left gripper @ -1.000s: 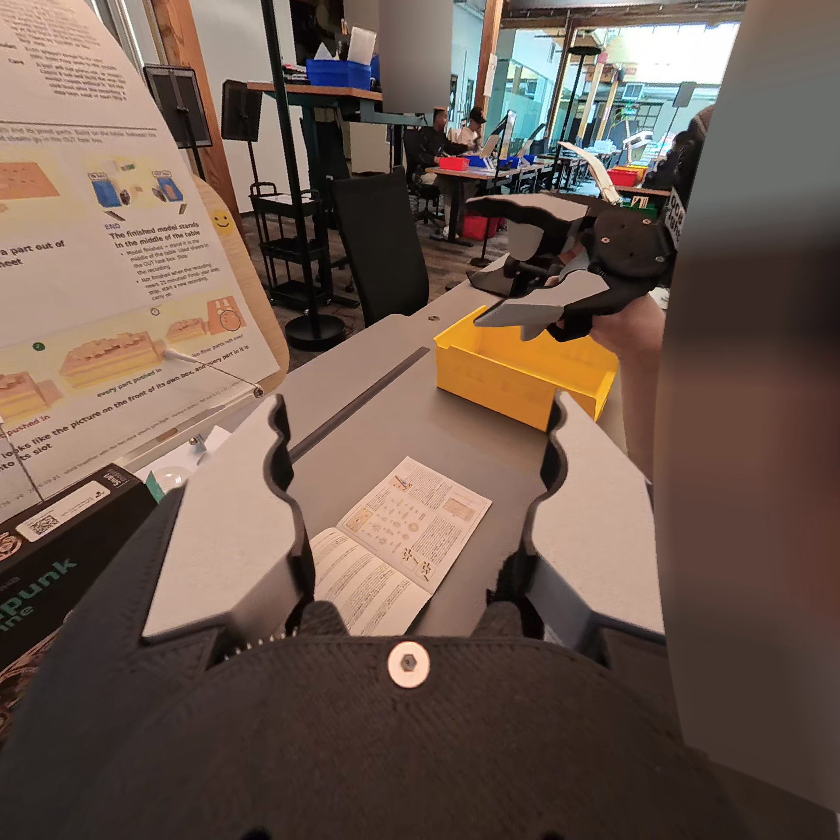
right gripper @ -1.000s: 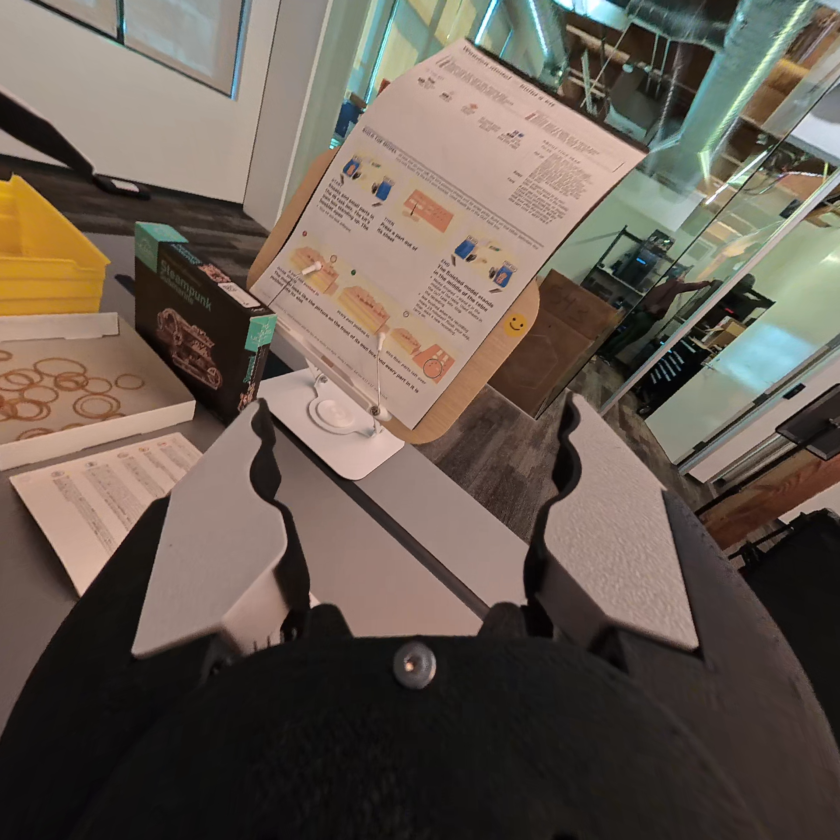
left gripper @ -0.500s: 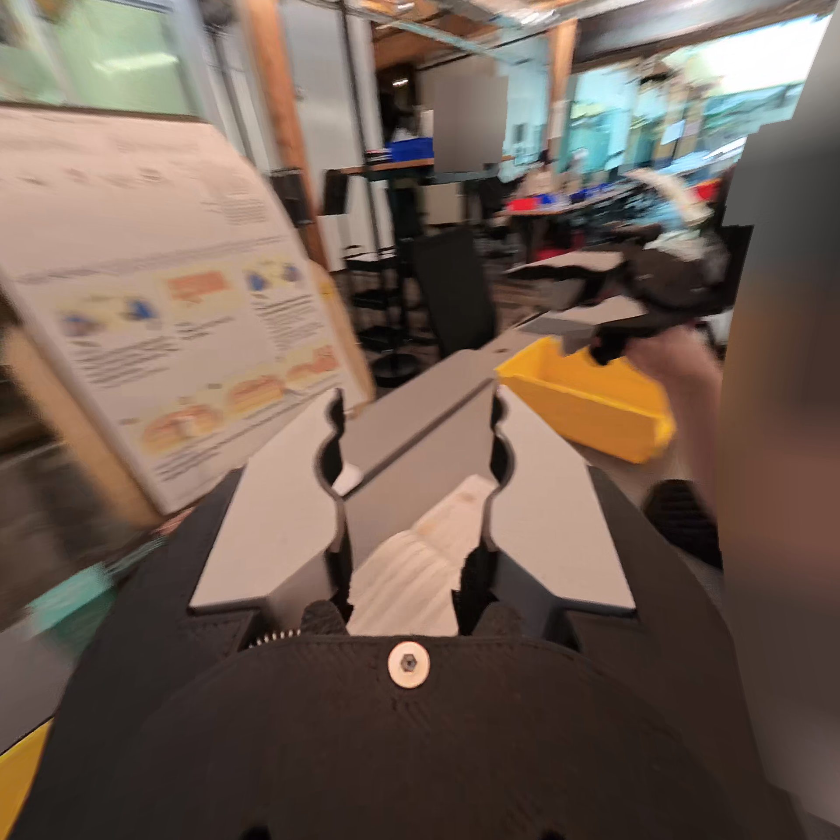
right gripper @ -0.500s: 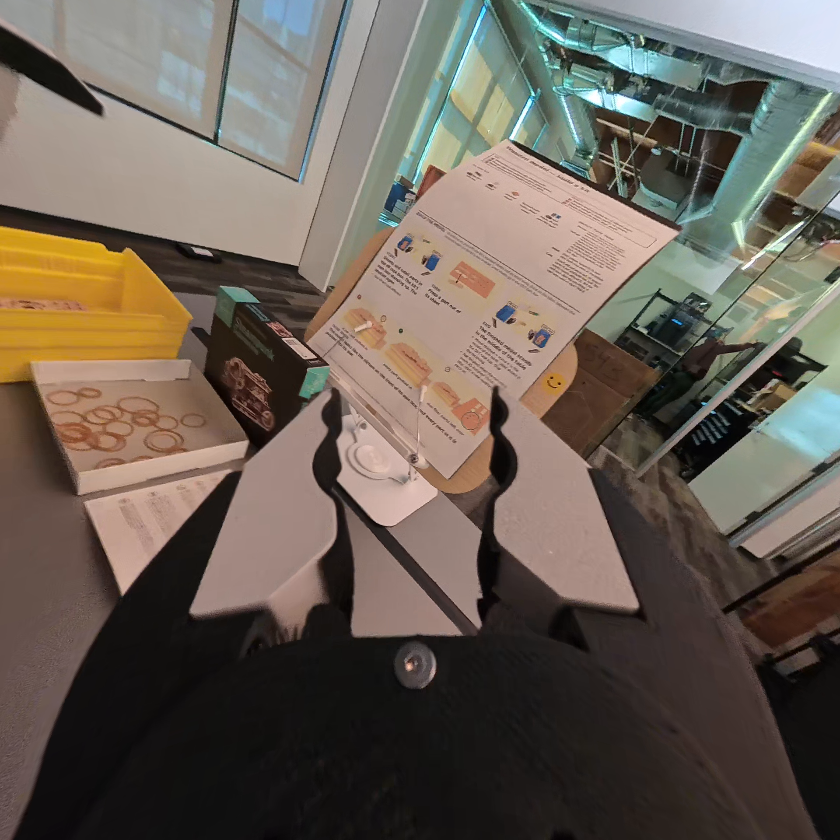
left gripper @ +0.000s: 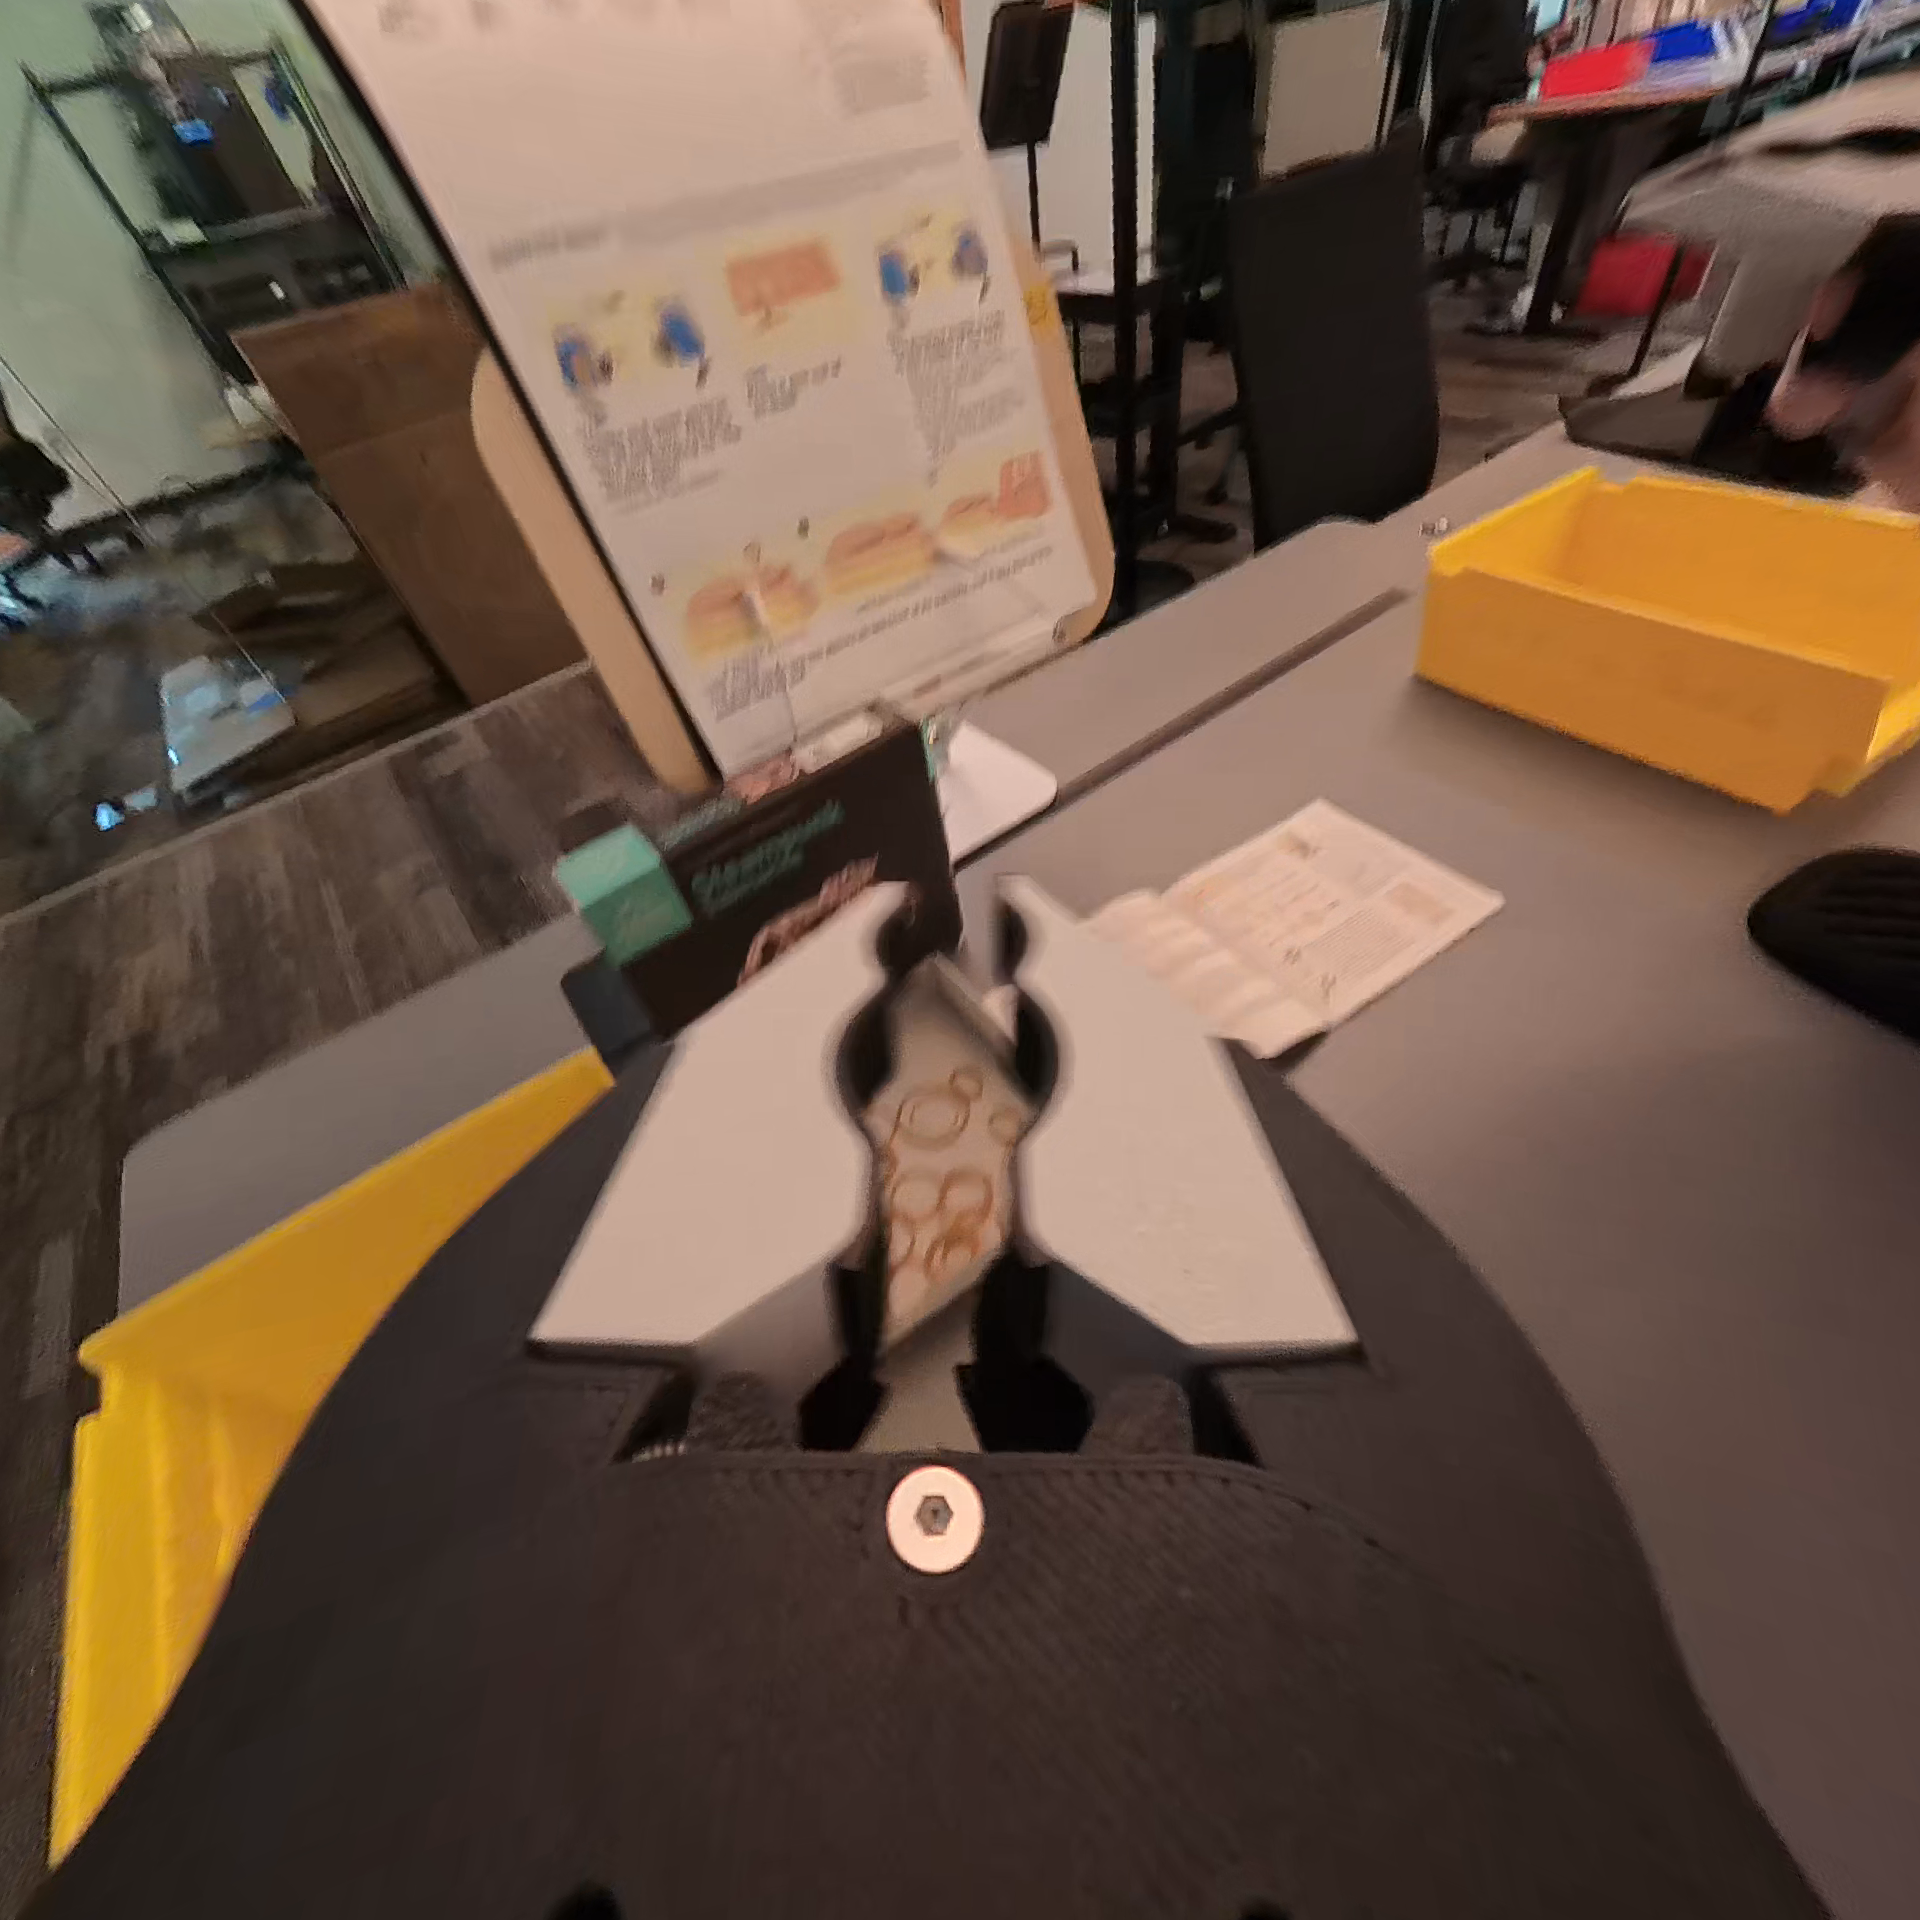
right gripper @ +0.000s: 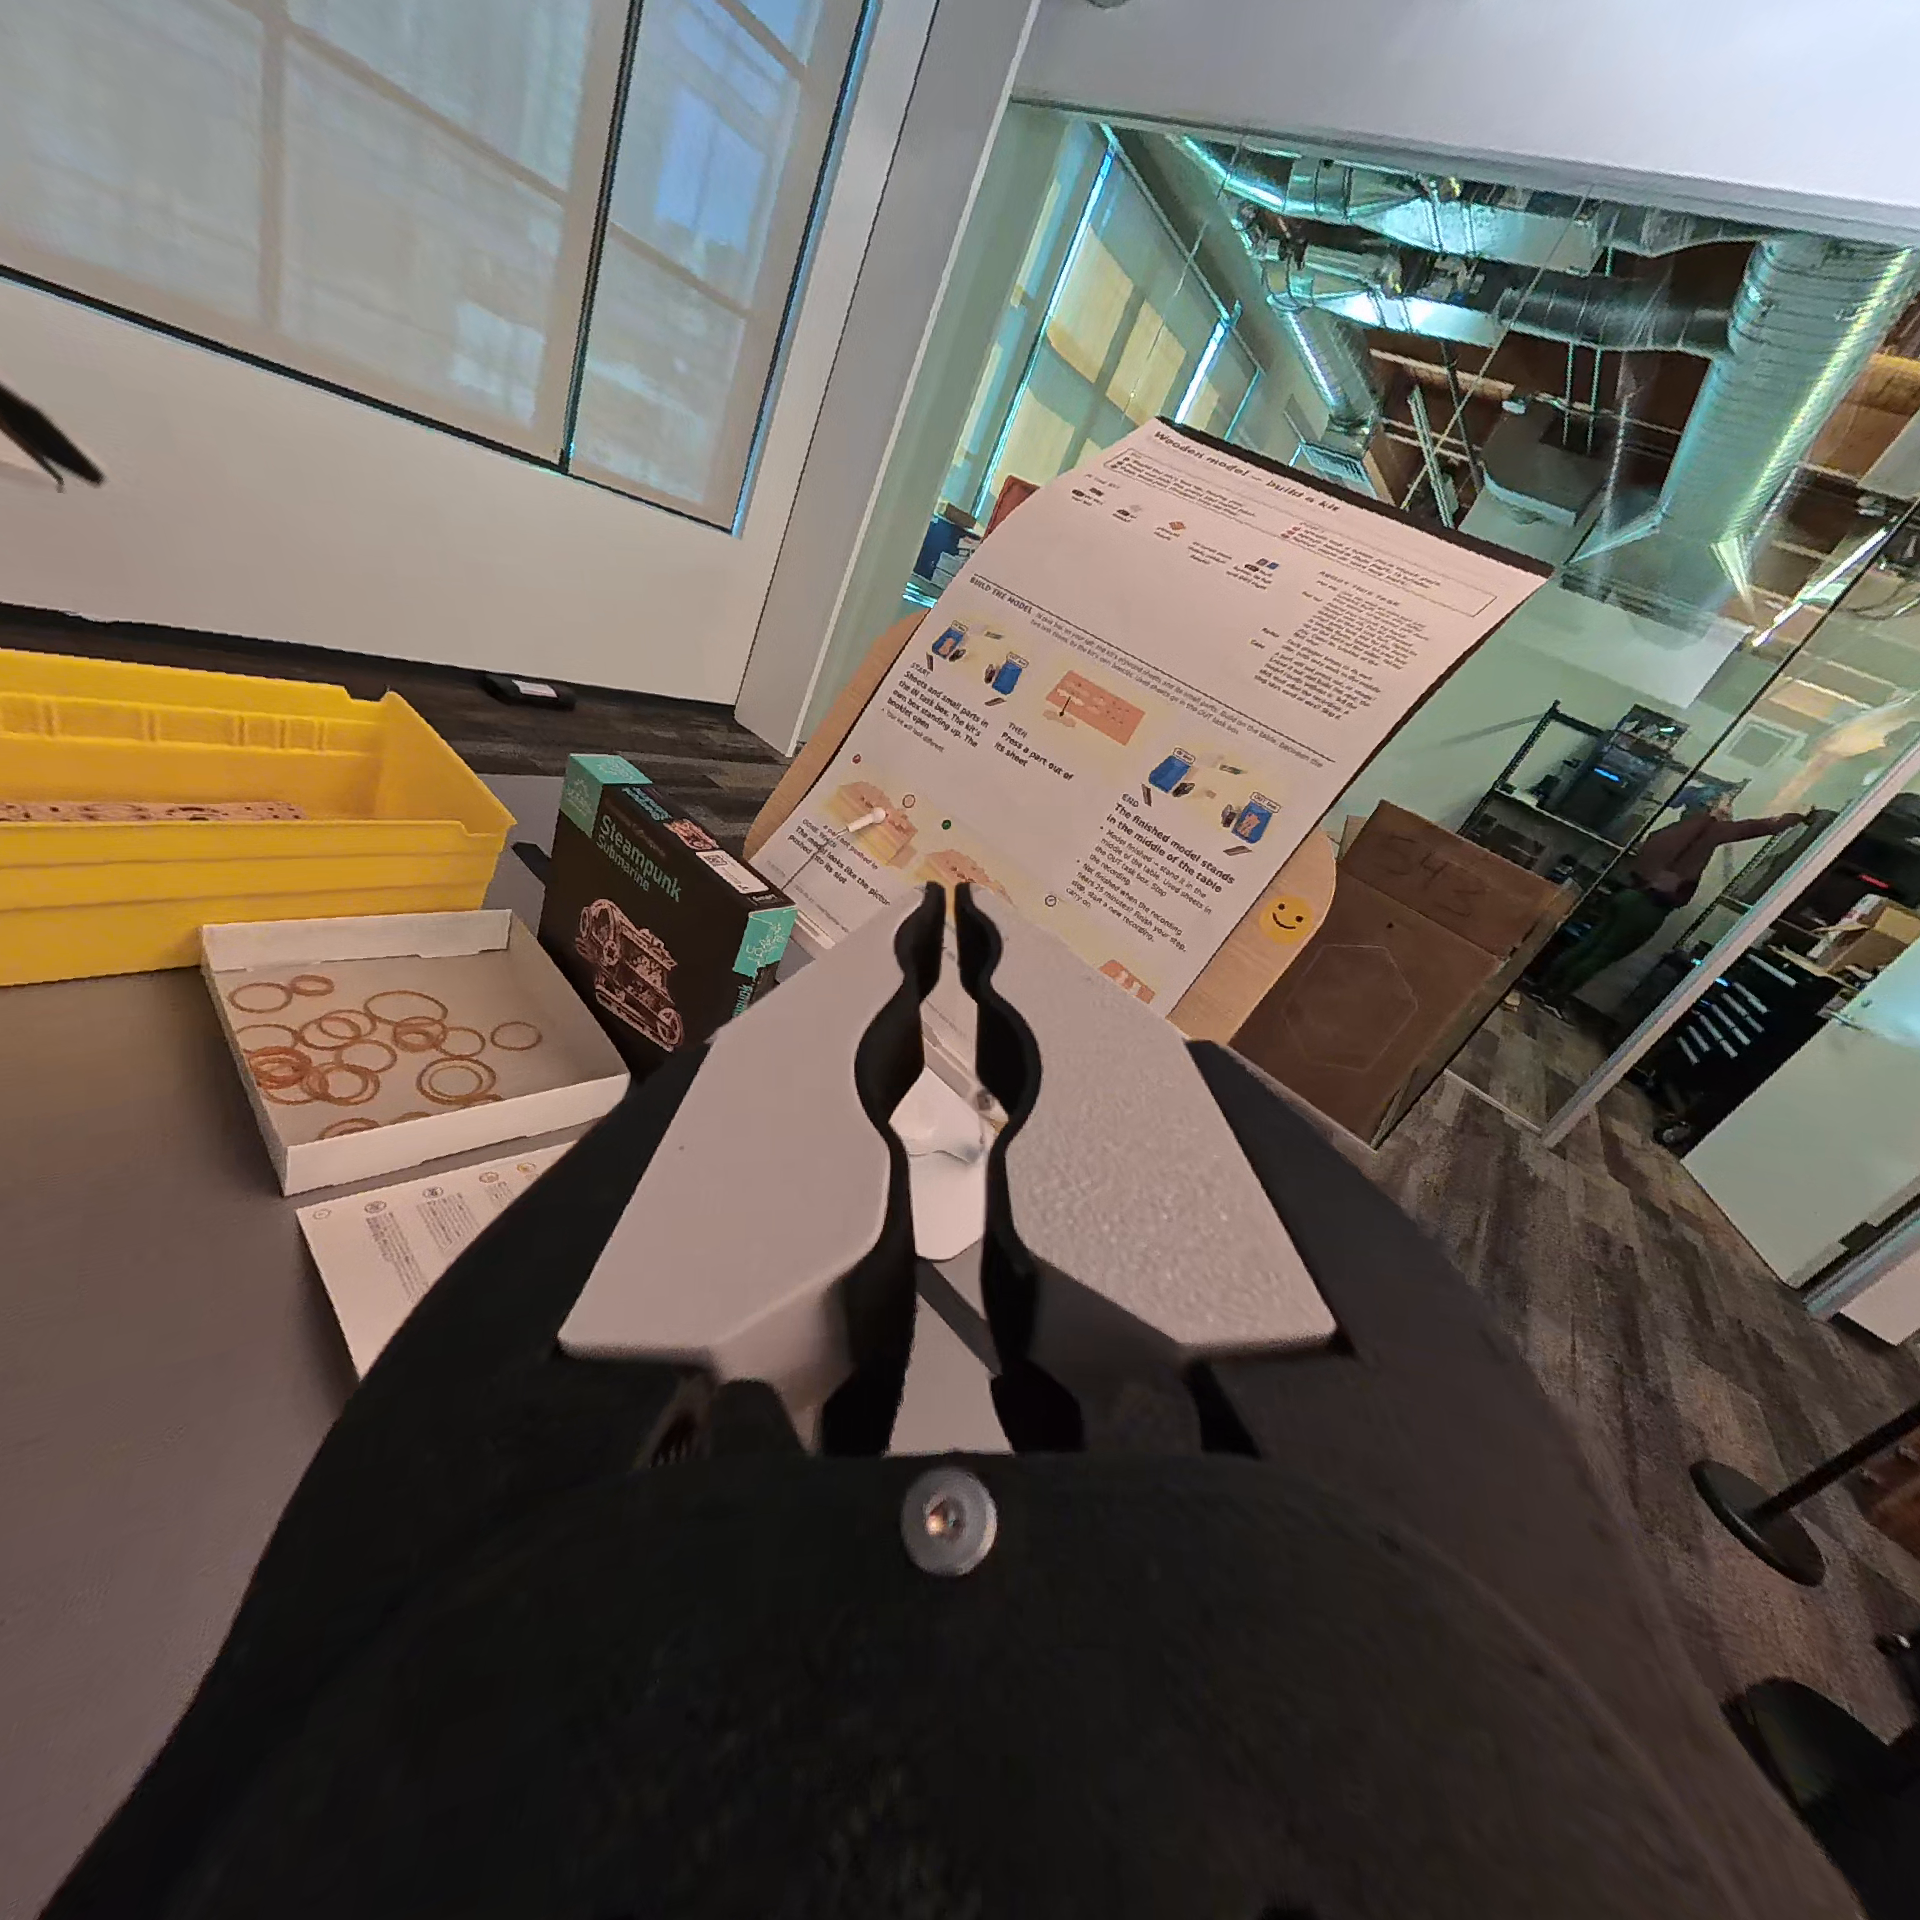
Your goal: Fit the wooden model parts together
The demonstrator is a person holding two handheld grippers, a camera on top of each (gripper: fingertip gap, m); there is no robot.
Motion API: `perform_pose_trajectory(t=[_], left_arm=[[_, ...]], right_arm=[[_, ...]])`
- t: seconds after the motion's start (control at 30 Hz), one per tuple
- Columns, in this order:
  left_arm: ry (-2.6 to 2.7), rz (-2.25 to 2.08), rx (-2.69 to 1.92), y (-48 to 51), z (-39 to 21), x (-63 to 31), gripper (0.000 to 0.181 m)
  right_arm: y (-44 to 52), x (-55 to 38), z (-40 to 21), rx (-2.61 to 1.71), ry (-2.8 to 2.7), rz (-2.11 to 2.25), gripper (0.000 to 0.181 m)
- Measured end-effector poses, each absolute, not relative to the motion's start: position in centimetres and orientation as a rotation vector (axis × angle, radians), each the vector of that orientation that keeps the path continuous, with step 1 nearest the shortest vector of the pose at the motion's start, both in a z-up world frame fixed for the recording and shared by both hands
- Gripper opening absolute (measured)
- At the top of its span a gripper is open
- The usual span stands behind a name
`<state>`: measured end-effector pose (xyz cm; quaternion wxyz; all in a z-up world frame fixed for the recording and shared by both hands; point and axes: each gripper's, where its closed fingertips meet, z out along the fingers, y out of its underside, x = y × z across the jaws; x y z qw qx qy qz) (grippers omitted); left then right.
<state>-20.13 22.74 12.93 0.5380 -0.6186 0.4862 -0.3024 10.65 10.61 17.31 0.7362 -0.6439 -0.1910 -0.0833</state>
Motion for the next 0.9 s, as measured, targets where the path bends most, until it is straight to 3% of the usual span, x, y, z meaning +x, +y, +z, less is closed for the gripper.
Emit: perform_pose_trajectory(t=[0.03, 0.33, 0.7, 0.9], left_arm=[[1.167, -0.721, -1.485, 23.1, 12.2, -20.8, 0.000], [1.072, -0.876, -1.519, 25.6, 12.5, -21.4, 0.000], [1.079, -0.761, -1.492, 26.1, 12.0, -18.6, 0.000], [1.024, -0.526, -1.587, 30.1, 10.3, -21.1, 0.019]], right_arm=[[10.7, 10.4, 17.2, -1.418, -0.424, -0.166, 0.000], [10.4, 10.9, 17.3, -1.416, -0.425, -0.209, 0.000], [11.0, 12.3, 16.1, -1.485, -0.420, -0.233, 0.000], [12.5, 11.9, 14.0, -1.572, -0.464, -0.261, 0.000]])
